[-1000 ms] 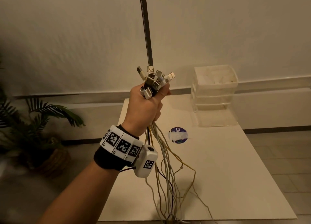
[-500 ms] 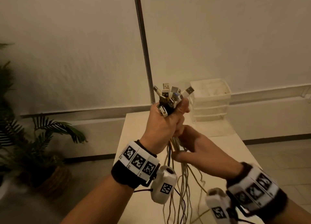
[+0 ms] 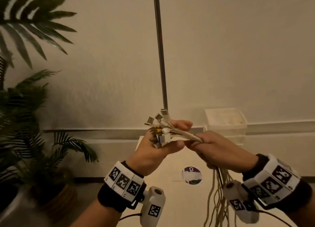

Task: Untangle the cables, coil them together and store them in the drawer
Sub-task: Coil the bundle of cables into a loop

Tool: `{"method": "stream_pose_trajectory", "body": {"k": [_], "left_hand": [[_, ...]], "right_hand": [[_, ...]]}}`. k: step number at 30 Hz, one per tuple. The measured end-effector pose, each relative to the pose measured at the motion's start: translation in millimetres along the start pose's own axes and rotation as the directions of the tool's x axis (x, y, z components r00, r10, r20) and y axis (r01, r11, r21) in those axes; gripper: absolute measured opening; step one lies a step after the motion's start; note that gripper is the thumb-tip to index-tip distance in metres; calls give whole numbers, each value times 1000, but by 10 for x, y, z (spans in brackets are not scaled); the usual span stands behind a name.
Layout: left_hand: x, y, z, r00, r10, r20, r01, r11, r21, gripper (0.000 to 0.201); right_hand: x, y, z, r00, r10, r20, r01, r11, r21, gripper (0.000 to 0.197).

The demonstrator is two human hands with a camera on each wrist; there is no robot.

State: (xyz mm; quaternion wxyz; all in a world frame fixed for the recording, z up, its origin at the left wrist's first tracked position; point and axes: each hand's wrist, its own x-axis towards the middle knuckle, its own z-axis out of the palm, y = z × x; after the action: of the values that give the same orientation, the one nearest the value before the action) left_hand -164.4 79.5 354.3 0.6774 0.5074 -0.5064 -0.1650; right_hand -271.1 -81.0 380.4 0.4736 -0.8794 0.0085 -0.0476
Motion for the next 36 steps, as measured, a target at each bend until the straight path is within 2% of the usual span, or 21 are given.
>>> {"method": "stream_pose_trajectory", "body": {"k": [3, 5, 7, 9, 11, 12, 13, 14, 15, 16, 18, 20, 21, 23, 24, 25, 27, 29, 31, 33, 36], "left_hand": [[-65, 22, -153, 998, -57, 26, 54, 994, 90, 51], [-87, 106, -309, 993, -105, -49, 105, 994, -10, 65], [-51, 287, -560, 980, -94, -176, 80, 993, -83, 59], [40, 604, -732, 969, -13, -248, 1, 999, -48, 42], [154, 903, -667, 984, 81, -160, -48, 979, 198, 41], [205, 978, -539, 995, 83, -52, -55, 912, 407, 40], [256, 970, -370, 997, 11, 78, -56, 793, 607, 42], [296, 898, -201, 977, -121, 176, -56, 650, 758, 46], [319, 773, -62, 938, -276, 210, -30, 538, 842, 52], [325, 625, 23, 894, -400, 202, 17, 479, 878, 55], [321, 326, 10, 855, -485, 183, 81, 474, 877, 41], [306, 191, -55, 841, -508, 187, 163, 567, 807, 18], [293, 175, -62, 838, -515, 179, 217, 616, 758, 14], [299, 169, -46, 860, -485, 160, 241, 661, 710, 12], [312, 187, -42, 884, -439, 163, 177, 635, 752, 12], [333, 229, -50, 905, -386, 177, 83, 569, 818, 13], [413, 355, -118, 942, -280, 184, -61, 397, 916, 16], [514, 516, -198, 971, -184, 151, -89, 308, 947, 15], [595, 648, -304, 996, -56, 63, -44, 290, 956, 17], [663, 756, -477, 994, 74, -81, 57, 283, 957, 27], [655, 777, -715, 973, 145, -182, 164, 131, 978, 29]], "right_hand": [[-9, -46, -117, 997, -73, -29, 64, 968, -242, 33], [-26, -46, -155, 993, -121, -13, 105, 908, -407, 33], [-45, -40, -161, 990, -144, 6, 127, 848, -514, 34], [-51, -34, -152, 989, -147, 20, 132, 808, -575, 32], [-21, -35, -128, 989, -147, 22, 128, 767, -628, 31], [11, -35, -108, 988, -150, 24, 130, 749, -650, 30], [45, -35, -92, 987, -157, 27, 135, 735, -664, 28], [78, -29, -81, 986, -163, 24, 137, 729, -671, 27], [100, -21, -77, 986, -167, 18, 135, 727, -673, 25], [110, -10, -75, 984, -176, 10, 136, 727, -673, 23], [104, 15, -71, 979, -204, -7, 147, 725, -673, 20], [101, 44, -79, 976, -217, -26, 140, 716, -684, 21], [109, 56, -83, 977, -210, -33, 134, 728, -673, 22], [132, 76, -120, 982, -183, -37, 125, 792, -597, 26], [139, 83, -134, 986, -165, -34, 123, 843, -523, 26], [133, 105, -143, 990, -140, -31, 115, 908, -403, 27], [82, 168, -131, 999, -45, -4, 45, 999, -11, 33], [27, 269, -70, 999, 17, 40, -29, 946, 322, 39], [-39, 423, 28, 999, 30, 25, -38, 910, 412, 43], [-138, 570, 124, 999, 54, -7, -47, 920, 389, 41], [-278, 791, 174, 994, 105, -11, -92, 910, 405, 57]]}}
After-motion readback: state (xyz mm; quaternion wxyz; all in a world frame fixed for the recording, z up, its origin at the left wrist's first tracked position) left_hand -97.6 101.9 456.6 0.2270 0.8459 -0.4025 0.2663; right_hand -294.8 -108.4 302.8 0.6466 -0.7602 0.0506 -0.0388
